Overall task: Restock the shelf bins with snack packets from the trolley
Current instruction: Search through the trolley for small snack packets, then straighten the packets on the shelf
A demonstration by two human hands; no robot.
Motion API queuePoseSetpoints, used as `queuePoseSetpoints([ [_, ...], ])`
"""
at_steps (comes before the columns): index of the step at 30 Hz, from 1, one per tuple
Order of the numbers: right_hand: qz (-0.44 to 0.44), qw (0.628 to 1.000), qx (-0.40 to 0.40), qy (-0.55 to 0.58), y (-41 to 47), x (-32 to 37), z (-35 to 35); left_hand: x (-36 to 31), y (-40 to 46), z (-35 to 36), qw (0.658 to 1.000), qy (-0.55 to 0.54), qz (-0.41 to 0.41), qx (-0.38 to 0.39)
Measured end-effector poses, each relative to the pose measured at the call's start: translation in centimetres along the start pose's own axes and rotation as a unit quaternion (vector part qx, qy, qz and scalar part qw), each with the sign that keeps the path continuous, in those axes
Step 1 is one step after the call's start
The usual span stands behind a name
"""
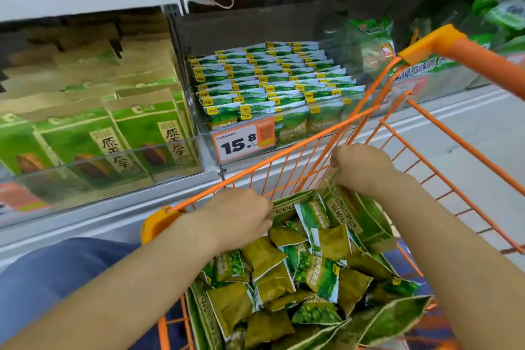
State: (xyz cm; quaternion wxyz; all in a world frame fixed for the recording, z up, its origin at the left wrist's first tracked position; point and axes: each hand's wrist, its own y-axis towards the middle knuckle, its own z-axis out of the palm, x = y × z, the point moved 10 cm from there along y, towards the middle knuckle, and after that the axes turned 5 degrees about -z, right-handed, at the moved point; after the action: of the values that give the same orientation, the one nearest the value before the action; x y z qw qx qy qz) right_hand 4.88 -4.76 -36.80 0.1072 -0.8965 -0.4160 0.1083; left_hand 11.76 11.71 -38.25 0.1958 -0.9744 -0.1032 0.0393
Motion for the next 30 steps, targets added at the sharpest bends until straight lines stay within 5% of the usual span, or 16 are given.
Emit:
queuePoseSetpoints([
  [3,-0.022,0.998,0.021,0.057,-0.2,-0.2,-0.9,-0.2,0.0,-0.3,0.999,-0.033,0.002,-0.002],
  [6,-0.082,0.961,0.011,0.264,-1.8,0.0,-4.4,0.1,-0.3,-0.4,0.987,-0.157,0.011,0.03],
  [9,-0.118,0.854,-0.044,0.504,-4.5,0.7,-8.6,0.2,-1.6,-0.8,0.939,-0.332,0.02,0.082],
  [14,-0.125,0.667,-0.067,0.731,-6.6,2.7,-11.2,3.4,-7.0,-3.9,0.815,-0.577,0.047,-0.006],
  [16,-0.117,0.584,-0.072,0.8,-6.5,4.4,-11.6,4.2,-9.9,-4.3,0.76,-0.646,0.076,-0.02],
  [19,-0.098,0.512,-0.051,0.852,-5.9,9.0,-10.7,6.6,-13.1,-4.4,0.658,-0.747,0.077,-0.055],
  [23,-0.116,0.494,0.011,0.862,-5.8,17.2,-9.9,12.9,-16.0,-3.7,0.511,-0.829,-0.056,-0.219],
  [27,-0.216,0.507,0.076,0.831,-7.4,24.8,-10.6,17.2,-18.7,-1.5,0.44,-0.833,-0.14,-0.306],
  [30,-0.27,0.579,0.111,0.761,-8.2,29.0,-9.8,19.5,-21.6,-1.6,0.413,-0.825,-0.125,-0.366],
])
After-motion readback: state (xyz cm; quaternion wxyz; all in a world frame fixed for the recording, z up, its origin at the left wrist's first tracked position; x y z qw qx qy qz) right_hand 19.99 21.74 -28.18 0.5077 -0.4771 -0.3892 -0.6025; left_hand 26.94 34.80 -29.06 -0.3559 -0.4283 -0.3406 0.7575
